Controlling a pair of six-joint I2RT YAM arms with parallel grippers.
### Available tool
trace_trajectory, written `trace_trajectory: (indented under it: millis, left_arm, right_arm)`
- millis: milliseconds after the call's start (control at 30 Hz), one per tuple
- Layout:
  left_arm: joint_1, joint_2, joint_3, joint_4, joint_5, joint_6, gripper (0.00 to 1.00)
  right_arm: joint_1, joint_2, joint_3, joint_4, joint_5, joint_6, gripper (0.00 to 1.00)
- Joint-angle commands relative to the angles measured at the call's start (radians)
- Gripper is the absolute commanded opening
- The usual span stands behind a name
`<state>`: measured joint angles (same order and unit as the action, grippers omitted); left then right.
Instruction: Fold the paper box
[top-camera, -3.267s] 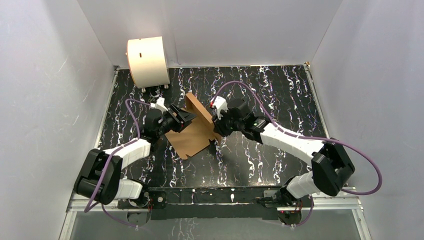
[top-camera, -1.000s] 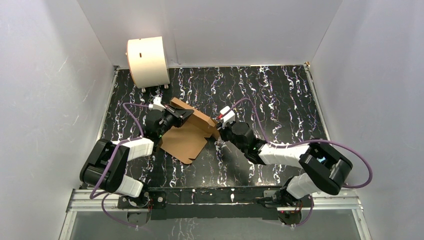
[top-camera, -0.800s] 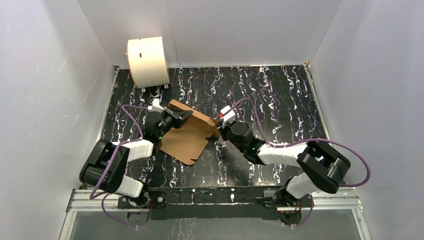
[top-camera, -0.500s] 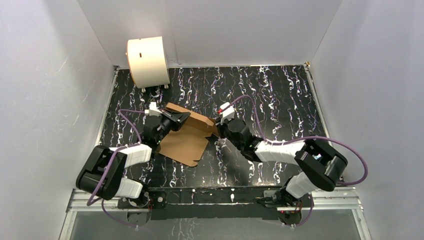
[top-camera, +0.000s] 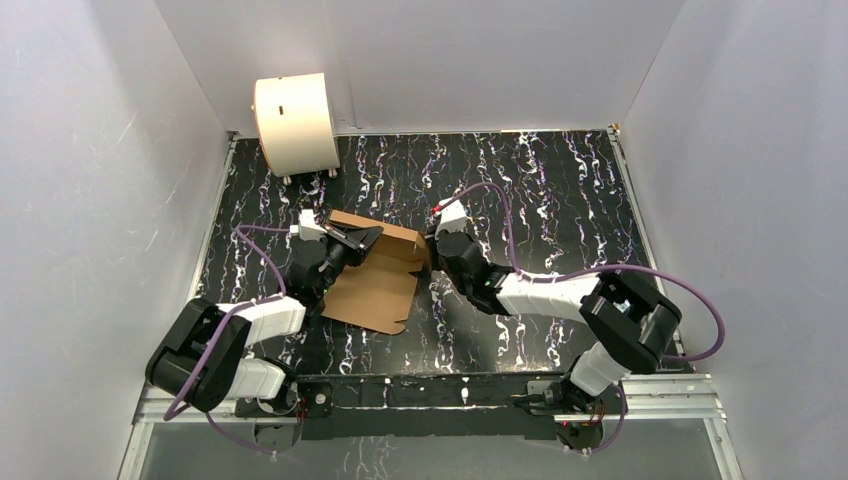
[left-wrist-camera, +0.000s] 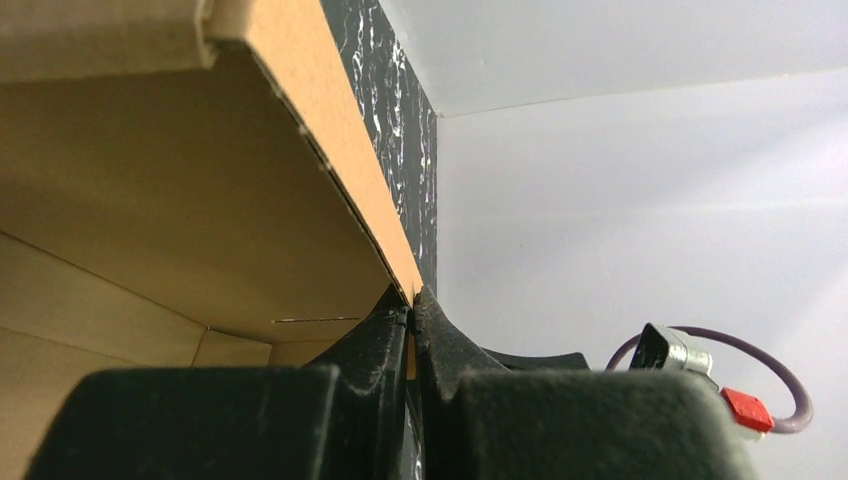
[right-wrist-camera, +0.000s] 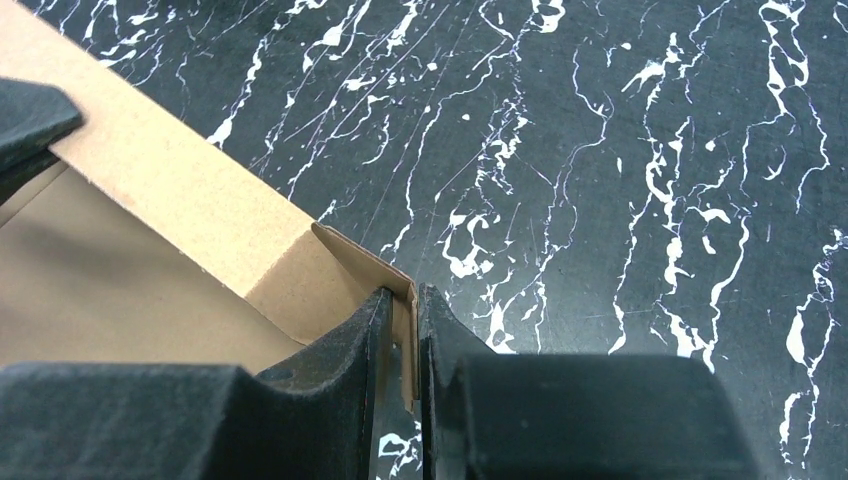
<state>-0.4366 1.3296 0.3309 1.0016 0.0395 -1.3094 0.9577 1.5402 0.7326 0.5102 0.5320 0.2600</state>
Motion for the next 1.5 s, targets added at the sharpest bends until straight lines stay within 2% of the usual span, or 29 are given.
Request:
trace_trajectory:
  millis: [0,233,433,567,633,767,867,1000,1200,1300,1467]
  left_arm:
    - [-0.045,-0.033,-0.027,0.032,0.004,0.021,0.00]
    - [-0.070,-0.038,-0.054,0.051,-0.025,0.026,0.00]
    - [-0.074,-0.036,-0.071,0.055,-0.071,0.026,0.00]
    - [-0.079,-0.017,-0.057,0.061,-0.064,0.019,0.00]
    - [-0.079,-0.035,-0.062,0.059,-0.082,0.025,0.00]
    - [-0.078,-0.067,-0.045,-0.022,-0.118,0.063,0.00]
    - [-0.078,-0.049,-0.041,-0.036,-0.115,0.062,0.00]
    - [-0.077,-0.029,-0.056,-0.035,-0.119,0.055,0.00]
    - [-0.077,-0.035,-0.066,-0.035,-0.124,0.063,0.00]
    - [-0.077,-0.046,-0.071,-0.036,-0.129,0.068,0.00]
    - [-0.077,-0.040,-0.070,-0.035,-0.122,0.063,0.00]
  right_arm:
    - [0.003,0.021,0.098,0.010,0.047,0.074,0.23]
    - [0.003,0.030,0.207,-0.133,0.028,0.166,0.23]
    - [0.002,0.022,0.198,-0.152,0.030,0.205,0.20]
    - [0.001,0.065,0.293,-0.208,-0.025,0.176,0.20]
    - [0.001,0.084,0.359,-0.295,-0.052,0.164,0.18]
    - [0.001,0.091,0.359,-0.336,-0.096,0.133,0.18]
    - [0.001,0.085,0.275,-0.222,-0.167,0.073,0.22]
    - [0.001,0.077,0.118,0.032,-0.185,-0.009,0.29]
    - [-0.011,0.117,0.023,0.256,-0.218,-0.084,0.33]
    - [-0.023,0.134,-0.008,0.323,-0.235,-0.106,0.31]
    - [-0.037,0.157,-0.016,0.361,-0.262,-0.094,0.21]
